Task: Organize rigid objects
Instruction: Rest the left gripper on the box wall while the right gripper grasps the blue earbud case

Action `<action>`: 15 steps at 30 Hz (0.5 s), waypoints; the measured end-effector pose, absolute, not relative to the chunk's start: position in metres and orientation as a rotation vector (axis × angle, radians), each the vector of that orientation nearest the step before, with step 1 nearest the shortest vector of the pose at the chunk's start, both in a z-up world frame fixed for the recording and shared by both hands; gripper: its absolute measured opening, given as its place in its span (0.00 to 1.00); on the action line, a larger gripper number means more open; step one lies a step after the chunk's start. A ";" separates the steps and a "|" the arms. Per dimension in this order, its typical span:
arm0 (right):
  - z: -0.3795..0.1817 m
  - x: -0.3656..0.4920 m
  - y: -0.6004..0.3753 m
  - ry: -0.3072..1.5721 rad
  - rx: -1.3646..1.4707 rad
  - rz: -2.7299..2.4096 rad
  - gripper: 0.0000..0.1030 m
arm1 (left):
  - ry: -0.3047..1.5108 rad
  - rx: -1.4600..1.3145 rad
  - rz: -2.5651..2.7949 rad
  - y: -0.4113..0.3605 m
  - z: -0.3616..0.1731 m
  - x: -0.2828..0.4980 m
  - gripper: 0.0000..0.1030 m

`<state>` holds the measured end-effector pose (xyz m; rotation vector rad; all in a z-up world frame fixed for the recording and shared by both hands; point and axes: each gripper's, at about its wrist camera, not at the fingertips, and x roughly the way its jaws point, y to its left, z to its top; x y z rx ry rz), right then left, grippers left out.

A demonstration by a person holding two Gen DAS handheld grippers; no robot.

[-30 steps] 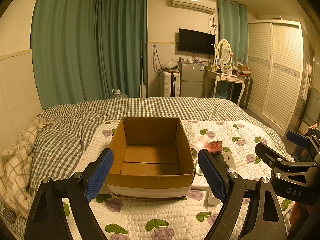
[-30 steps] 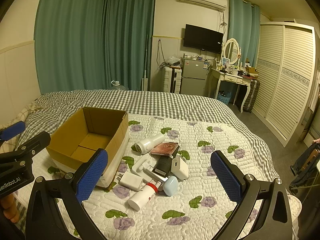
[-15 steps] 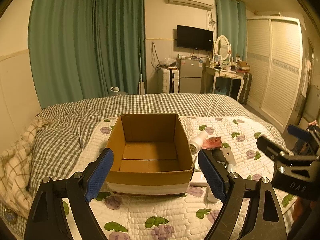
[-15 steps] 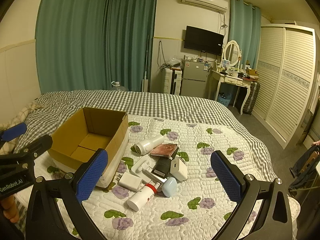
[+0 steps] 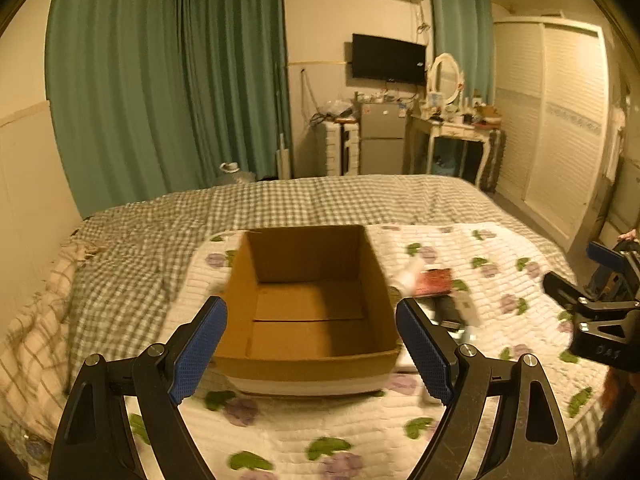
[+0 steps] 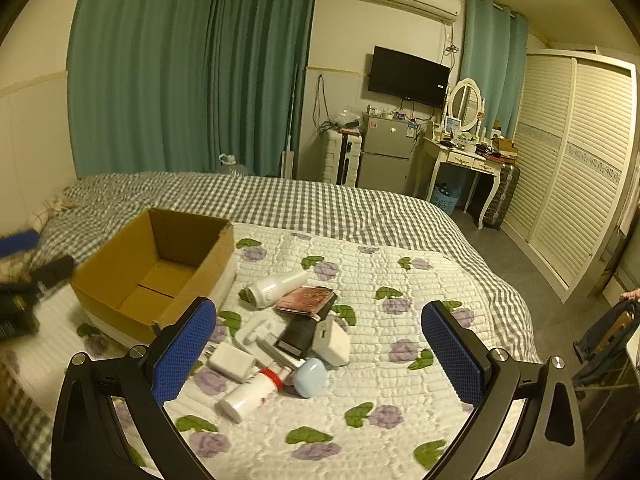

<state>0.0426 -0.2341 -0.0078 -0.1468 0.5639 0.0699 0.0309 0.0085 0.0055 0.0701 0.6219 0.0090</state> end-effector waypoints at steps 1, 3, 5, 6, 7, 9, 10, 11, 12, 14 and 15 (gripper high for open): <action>-0.008 0.047 -0.236 0.573 -0.157 0.073 1.00 | 0.635 0.093 0.028 0.012 0.005 0.036 0.87; -0.011 0.057 -0.240 0.592 -0.177 0.080 1.00 | 0.665 0.154 0.091 0.023 0.002 0.047 0.87; -0.014 0.066 -0.243 0.615 -0.197 0.096 1.00 | 0.695 0.191 0.127 0.033 -0.004 0.055 0.87; -0.017 0.073 -0.245 0.632 -0.217 0.107 1.00 | 0.726 0.200 0.135 0.040 -0.009 0.062 0.87; -0.019 0.078 -0.248 0.639 -0.228 0.103 1.00 | 0.751 0.194 0.138 0.046 -0.013 0.067 0.86; -0.022 0.087 -0.252 0.653 -0.243 0.099 1.00 | 0.806 0.171 0.148 0.059 -0.022 0.078 0.85; -0.025 0.095 -0.254 0.668 -0.250 0.108 1.00 | 0.833 0.160 0.147 0.065 -0.027 0.084 0.85; -0.028 0.103 -0.255 0.686 -0.258 0.118 1.00 | 0.857 0.155 0.152 0.070 -0.033 0.090 0.85; -0.032 0.110 -0.256 0.701 -0.265 0.127 1.00 | 0.869 0.160 0.157 0.071 -0.037 0.092 0.85; -0.041 0.126 -0.256 0.737 -0.286 0.147 1.00 | 0.889 0.168 0.164 0.074 -0.045 0.099 0.85; -0.046 0.133 -0.255 0.752 -0.296 0.151 1.00 | 0.906 0.166 0.167 0.076 -0.049 0.103 0.85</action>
